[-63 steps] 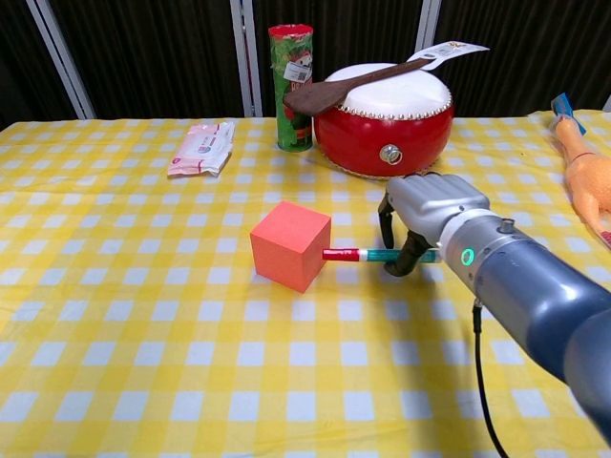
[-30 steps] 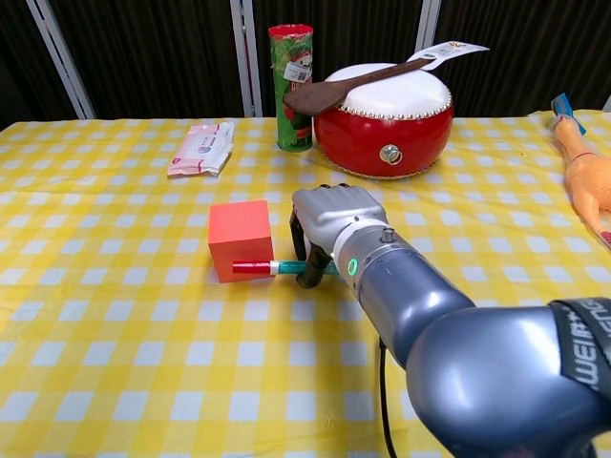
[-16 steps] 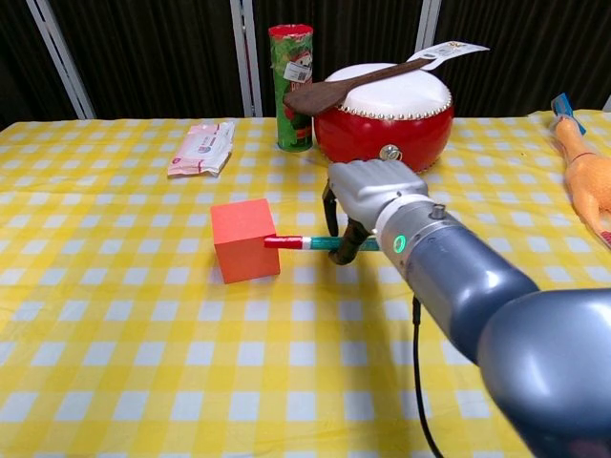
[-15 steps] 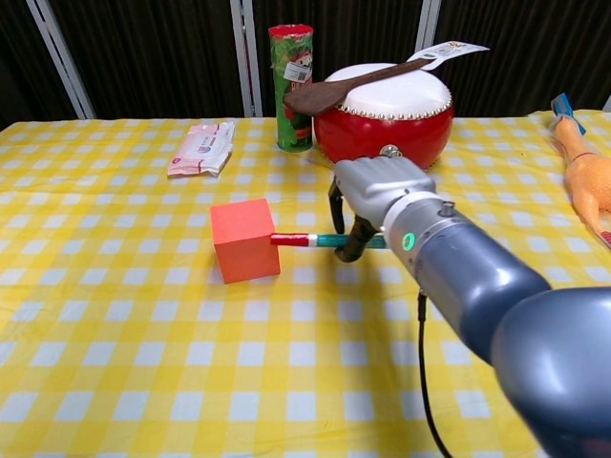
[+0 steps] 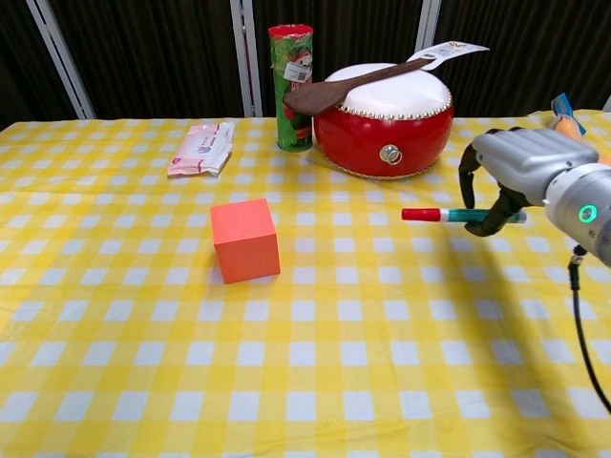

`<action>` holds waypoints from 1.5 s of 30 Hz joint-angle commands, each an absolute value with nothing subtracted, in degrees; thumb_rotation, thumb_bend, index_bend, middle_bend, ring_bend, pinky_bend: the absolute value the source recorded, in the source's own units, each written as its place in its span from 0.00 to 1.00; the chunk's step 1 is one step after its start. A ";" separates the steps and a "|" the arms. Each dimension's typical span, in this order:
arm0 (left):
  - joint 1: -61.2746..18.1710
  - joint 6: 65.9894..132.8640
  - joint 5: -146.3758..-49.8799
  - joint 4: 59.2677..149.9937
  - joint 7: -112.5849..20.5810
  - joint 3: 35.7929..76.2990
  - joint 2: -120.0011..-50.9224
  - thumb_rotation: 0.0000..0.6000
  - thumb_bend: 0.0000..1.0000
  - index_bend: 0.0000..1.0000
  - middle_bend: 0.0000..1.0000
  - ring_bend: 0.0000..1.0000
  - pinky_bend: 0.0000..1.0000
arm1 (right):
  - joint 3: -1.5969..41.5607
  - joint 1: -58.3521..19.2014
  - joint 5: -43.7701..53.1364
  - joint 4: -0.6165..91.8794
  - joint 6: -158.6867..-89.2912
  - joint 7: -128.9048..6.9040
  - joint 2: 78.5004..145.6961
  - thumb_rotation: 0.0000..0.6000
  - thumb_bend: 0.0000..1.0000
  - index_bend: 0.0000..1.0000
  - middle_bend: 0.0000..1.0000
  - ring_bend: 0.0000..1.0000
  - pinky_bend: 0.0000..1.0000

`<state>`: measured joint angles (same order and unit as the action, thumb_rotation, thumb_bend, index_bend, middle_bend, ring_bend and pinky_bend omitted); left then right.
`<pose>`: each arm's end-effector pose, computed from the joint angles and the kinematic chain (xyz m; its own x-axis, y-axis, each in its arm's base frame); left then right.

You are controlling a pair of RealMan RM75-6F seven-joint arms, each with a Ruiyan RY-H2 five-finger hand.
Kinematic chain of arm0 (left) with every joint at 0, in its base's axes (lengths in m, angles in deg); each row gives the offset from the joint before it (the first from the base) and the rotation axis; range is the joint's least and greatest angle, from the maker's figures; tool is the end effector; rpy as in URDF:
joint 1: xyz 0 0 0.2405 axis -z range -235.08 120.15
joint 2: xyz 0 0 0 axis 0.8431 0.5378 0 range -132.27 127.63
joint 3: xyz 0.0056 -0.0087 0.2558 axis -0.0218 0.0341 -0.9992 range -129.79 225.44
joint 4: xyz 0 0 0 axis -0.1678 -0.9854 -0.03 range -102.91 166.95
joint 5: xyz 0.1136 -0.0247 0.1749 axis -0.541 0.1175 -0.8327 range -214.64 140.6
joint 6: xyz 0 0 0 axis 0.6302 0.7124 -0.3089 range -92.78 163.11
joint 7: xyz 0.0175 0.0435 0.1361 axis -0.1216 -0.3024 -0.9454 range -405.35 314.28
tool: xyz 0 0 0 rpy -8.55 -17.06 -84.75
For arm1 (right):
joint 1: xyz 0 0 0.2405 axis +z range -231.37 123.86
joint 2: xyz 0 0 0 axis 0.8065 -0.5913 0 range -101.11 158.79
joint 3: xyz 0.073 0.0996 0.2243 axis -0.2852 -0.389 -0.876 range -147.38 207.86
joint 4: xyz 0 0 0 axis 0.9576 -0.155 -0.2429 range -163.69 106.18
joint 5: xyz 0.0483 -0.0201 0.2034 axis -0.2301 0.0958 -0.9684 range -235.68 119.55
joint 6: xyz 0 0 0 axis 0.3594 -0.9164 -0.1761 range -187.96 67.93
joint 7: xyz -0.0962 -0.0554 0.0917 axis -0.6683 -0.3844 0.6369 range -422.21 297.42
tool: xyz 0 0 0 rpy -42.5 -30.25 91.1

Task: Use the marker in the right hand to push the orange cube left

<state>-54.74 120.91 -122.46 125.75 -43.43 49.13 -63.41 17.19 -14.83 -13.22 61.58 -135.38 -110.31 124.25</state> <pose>-0.3193 0.1635 0.1723 0.3881 0.0301 0.9211 0.9205 0.0361 -0.3890 -0.1625 -0.3259 -0.0103 0.5550 -0.1713 0.8140 -0.8290 -0.0324 0.5584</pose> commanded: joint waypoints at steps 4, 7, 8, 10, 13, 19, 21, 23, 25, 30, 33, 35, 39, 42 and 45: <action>-54.61 120.66 -122.27 125.89 -44.29 49.19 -63.73 1.00 0.00 0.00 0.00 0.00 0.00 | 18.68 -16.38 -12.64 57.62 -132.56 -106.85 123.08 1.00 0.47 0.69 0.21 0.00 0.00; -54.54 120.60 -122.20 125.89 -44.61 49.26 -63.85 1.00 0.00 0.00 0.00 0.00 0.00 | 18.83 -16.64 -12.48 55.97 -131.49 -105.60 123.21 1.00 0.47 0.69 0.21 0.00 0.00; -54.51 120.57 -122.17 125.89 -44.65 49.29 -63.86 1.00 0.00 0.00 0.00 0.00 0.00 | 18.85 -16.67 -12.42 55.67 -131.29 -105.38 123.23 1.00 0.47 0.67 0.21 0.00 0.00; -54.47 120.48 -122.08 125.89 -44.73 49.33 -63.90 1.00 0.00 0.00 0.00 0.00 0.00 | 18.87 -16.77 -12.12 55.06 -130.99 -104.92 123.23 1.00 0.47 0.60 0.21 0.00 0.00; -54.39 120.30 -121.96 125.89 -44.79 49.37 -63.92 1.00 0.00 0.00 0.00 0.00 0.00 | 18.86 -16.92 -11.91 54.91 -131.00 -104.84 123.06 1.00 0.47 0.46 0.19 0.00 0.00; -54.36 120.30 -121.89 125.82 -44.69 49.45 -63.86 1.00 0.00 0.00 0.00 0.00 0.00 | 18.62 -17.55 -12.65 57.14 -131.80 -105.79 121.64 1.00 0.48 0.30 0.13 0.00 0.00; -54.39 120.35 -122.05 125.85 -44.70 49.38 -63.83 1.00 0.00 0.00 0.00 0.00 0.00 | 18.80 -17.91 -12.57 58.48 -132.38 -106.29 120.68 1.00 0.47 0.29 0.12 0.00 0.00; -54.44 120.48 -122.23 125.89 -44.73 49.31 -63.83 1.00 0.00 0.00 0.00 0.00 0.00 | 18.99 -18.50 -12.39 60.40 -133.34 -106.64 119.47 1.00 0.47 0.28 0.12 0.00 0.00; -54.49 120.66 -122.40 125.91 -44.73 49.29 -63.83 1.00 0.00 0.00 0.00 0.00 0.00 | 19.17 -19.17 -11.72 62.43 -134.26 -106.30 118.28 1.00 0.47 0.28 0.12 0.00 0.00; -54.63 121.29 -122.78 125.73 -45.12 49.34 -64.07 1.00 0.00 0.00 0.00 0.00 0.00 | 21.51 -22.50 -6.15 70.62 -137.43 -103.32 112.05 1.00 0.47 0.22 0.10 0.00 0.00; -54.76 121.84 -123.06 125.36 -45.49 49.39 -64.40 1.00 0.00 0.00 0.00 0.00 0.00 | 24.23 -25.27 -0.36 75.11 -139.20 -99.89 106.82 1.00 0.47 0.16 0.08 0.00 0.00; -54.85 122.24 -123.15 125.04 -45.77 49.49 -64.65 1.00 0.00 0.00 0.00 0.00 0.00 | 26.66 -27.74 4.93 77.12 -141.01 -96.34 103.04 1.00 0.47 0.11 0.06 0.00 0.00; -55.15 123.01 -123.16 124.62 -46.19 49.66 -65.02 1.00 0.00 0.00 0.00 0.00 0.00 | 31.11 -33.00 13.93 77.75 -144.77 -86.79 96.98 1.00 0.45 0.03 0.03 0.00 0.00; -55.38 123.70 -123.33 124.28 -46.90 49.75 -65.36 1.00 0.00 0.00 0.00 0.00 0.00 | 34.17 -36.51 18.56 75.67 -146.54 -79.82 93.90 1.00 0.43 0.00 0.00 0.00 0.00; -55.47 124.04 -123.30 124.07 -47.61 49.86 -65.71 1.00 0.00 0.00 0.00 0.00 0.00 | 36.21 -38.94 21.34 72.33 -147.71 -76.27 92.92 1.00 0.41 0.00 0.00 0.00 0.00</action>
<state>-55.43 123.94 -123.31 124.15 -47.45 49.81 -65.59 32.97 -35.38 17.45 74.94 -145.37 -80.50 95.73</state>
